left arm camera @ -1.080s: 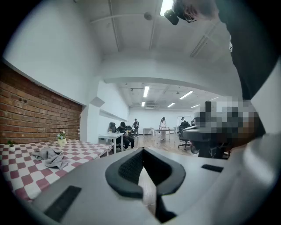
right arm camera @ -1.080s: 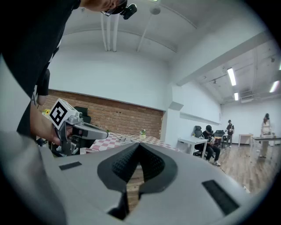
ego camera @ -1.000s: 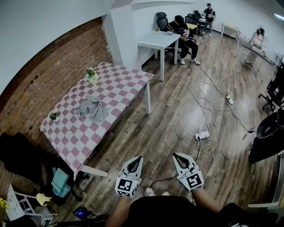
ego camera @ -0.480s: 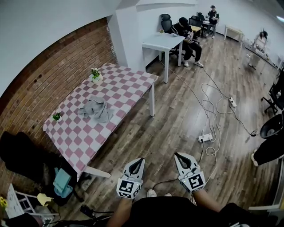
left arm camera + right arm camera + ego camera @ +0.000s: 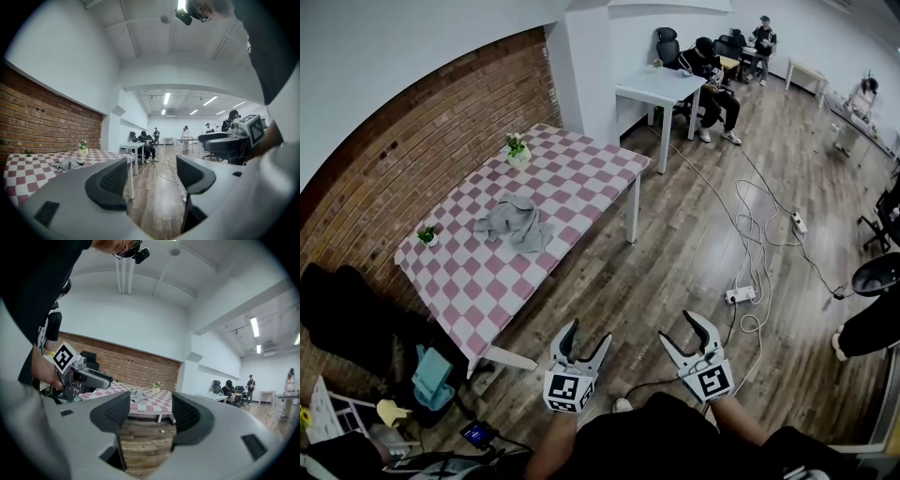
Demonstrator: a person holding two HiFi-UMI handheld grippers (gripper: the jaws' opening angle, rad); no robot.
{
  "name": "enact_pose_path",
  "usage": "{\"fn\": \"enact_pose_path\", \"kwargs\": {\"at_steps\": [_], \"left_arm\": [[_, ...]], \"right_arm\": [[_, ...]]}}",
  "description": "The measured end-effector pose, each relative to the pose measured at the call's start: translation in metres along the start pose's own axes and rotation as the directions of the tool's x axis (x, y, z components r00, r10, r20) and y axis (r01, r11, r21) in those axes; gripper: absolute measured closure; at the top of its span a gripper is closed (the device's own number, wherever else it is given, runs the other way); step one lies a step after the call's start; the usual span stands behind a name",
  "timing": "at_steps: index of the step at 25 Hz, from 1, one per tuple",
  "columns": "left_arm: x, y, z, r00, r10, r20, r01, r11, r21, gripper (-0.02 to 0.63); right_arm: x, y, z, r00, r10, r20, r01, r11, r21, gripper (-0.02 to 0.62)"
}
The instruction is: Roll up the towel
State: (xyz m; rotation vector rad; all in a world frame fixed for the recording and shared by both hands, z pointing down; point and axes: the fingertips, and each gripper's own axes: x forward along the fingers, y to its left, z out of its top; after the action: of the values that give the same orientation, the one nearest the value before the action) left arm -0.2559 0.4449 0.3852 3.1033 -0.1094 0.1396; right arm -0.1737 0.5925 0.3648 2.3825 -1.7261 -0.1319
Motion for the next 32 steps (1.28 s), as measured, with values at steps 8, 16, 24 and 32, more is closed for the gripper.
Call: {"fn": "enact_pose_path", "kwargs": {"at_steps": [8,16,24,32], "left_arm": [[0.008,0.043,-0.010,0.992,0.126,-0.001,-0.126,0.992,-0.021,0.012],[0.044,0.084,-0.020,0.981,0.181,-0.066,-0.181,0.983,0.015,0.014],[0.081,0.128,-0.029,0.951,0.278,-0.136,-0.278,0.960,0.025,0.029],[0.097,0.159,-0.041,0.915,0.349,-0.203,-0.346,0.937,0.054,0.044]], "right_arm": [[0.053,-0.011,-0.006,0.998,0.028,0.054,-0.031,0.998,0.055,0.003],[0.135,-0.027,-0.027,0.986,0.166,0.028,-0.167,0.986,0.030,0.003],[0.211,-0.046,-0.038,0.936,0.350,0.021,-0.350,0.937,-0.022,0.003],[0.271,-0.041,-0.046,0.853,0.521,0.016,-0.516,0.848,-0.118,0.004]]}}
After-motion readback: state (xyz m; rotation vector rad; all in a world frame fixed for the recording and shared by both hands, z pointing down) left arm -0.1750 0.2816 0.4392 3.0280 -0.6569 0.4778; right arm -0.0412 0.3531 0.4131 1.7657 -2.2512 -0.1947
